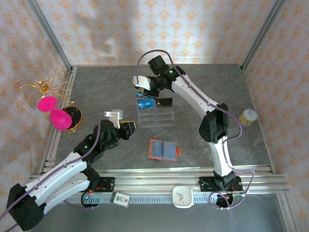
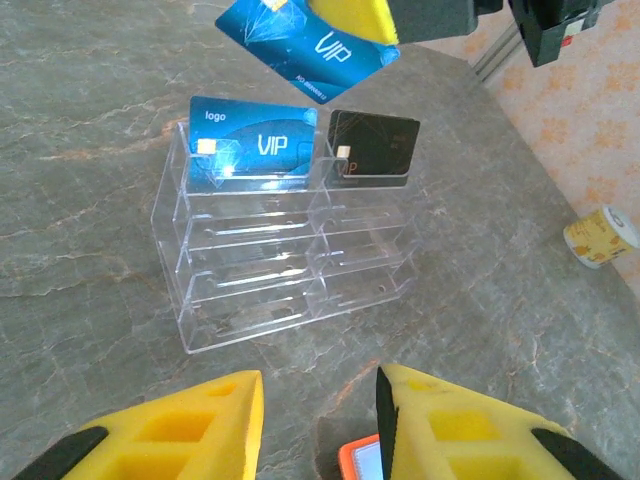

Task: Take the credit cards out of the card holder

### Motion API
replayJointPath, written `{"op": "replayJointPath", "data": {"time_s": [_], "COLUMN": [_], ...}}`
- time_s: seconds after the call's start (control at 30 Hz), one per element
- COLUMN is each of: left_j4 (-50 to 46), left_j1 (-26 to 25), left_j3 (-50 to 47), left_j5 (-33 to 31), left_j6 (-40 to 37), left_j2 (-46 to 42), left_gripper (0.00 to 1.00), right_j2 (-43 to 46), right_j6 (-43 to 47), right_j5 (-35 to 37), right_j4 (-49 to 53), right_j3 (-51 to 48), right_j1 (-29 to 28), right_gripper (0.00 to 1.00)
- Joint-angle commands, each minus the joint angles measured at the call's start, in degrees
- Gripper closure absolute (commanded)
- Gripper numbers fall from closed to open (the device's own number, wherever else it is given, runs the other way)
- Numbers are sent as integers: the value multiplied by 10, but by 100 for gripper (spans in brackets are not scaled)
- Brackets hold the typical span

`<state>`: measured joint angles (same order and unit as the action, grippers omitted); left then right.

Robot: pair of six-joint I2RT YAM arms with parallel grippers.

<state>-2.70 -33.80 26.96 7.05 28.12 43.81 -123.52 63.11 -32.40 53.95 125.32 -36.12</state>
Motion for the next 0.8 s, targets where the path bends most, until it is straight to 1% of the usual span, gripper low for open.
{"op": "replayJointPath", "data": {"time_s": [0.0,0.2,0.47,0.77], "left_j4": [-15,-11,-7,-2], "left_j1": [10,21,28,32], "left_j3": [17,18,11,3], "left_j5": [6,15,23,27], "left_j6": [-14,-15,-15,-12], "left_j2": [7,22,15,8], "left_gripper": [65,65,66,66], "right_j2": [-18,-35,-44,-47], "right_j6": [38,36,19,6], "right_j5": [-14,-20,-18,10], "right_j4": [49,39,20,0], "right_j3": [24,26,8,-18], "right_j1": [9,13,13,3], "right_gripper": [100,100,100,100]}}
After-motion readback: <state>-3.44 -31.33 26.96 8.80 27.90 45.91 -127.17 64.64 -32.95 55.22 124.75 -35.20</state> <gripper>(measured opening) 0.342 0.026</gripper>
